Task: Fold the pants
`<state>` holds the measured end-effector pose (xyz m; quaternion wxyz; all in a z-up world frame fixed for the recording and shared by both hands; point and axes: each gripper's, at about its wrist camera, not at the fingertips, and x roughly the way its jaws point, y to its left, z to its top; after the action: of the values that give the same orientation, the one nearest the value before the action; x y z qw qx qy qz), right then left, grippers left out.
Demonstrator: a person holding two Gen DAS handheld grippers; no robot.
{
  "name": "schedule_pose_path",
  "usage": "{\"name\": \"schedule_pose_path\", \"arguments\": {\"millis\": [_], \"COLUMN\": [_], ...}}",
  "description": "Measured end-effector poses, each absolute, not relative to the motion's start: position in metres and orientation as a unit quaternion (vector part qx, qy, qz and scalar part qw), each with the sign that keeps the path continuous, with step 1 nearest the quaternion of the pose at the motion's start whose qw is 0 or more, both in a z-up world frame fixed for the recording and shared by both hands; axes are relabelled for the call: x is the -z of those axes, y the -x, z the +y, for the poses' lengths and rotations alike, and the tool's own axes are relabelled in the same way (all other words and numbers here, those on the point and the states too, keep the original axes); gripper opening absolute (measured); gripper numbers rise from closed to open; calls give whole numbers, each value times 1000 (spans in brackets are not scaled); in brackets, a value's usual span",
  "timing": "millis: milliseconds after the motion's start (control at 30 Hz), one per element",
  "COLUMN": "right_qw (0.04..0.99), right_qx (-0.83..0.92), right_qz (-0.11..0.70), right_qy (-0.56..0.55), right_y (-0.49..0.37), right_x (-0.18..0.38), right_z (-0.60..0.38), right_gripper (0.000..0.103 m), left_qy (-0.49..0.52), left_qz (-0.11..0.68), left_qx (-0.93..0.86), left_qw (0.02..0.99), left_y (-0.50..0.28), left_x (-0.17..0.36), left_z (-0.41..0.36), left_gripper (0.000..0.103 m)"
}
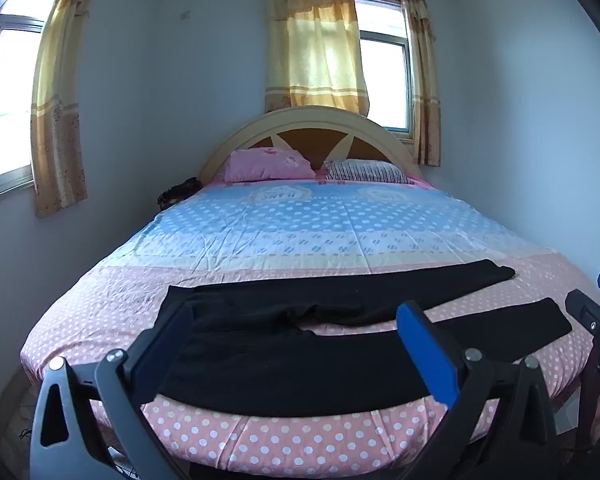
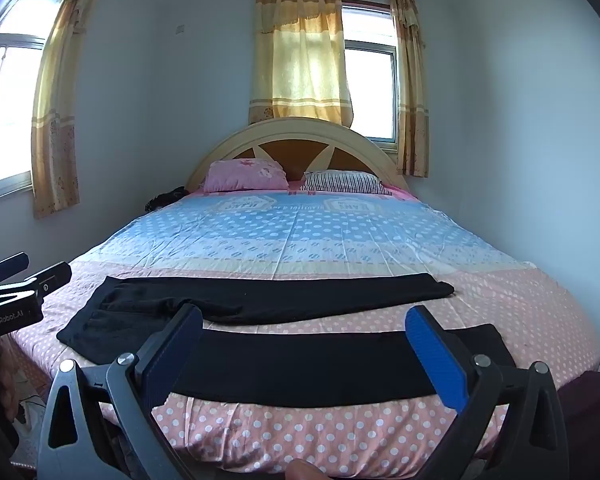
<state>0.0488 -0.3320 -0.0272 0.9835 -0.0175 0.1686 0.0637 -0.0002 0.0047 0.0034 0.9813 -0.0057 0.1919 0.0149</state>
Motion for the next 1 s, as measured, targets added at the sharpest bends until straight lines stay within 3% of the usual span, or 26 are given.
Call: {"name": "schedule_pose_path", "arguments": {"millis": [1000], "right_qw": [982], "right_qx": [-57], "right_qz": [180], "right_qy": [15], "right_y": [-55], "right_x": [34], "right_z": [-334], "right_gripper": [102], "left_qy": [4], "left_qz": [205], "left_qx": [-21], "left_qw": [978], "left_y": [-4], "left_x": [8], "left_z": [13], "left_gripper": [103]}}
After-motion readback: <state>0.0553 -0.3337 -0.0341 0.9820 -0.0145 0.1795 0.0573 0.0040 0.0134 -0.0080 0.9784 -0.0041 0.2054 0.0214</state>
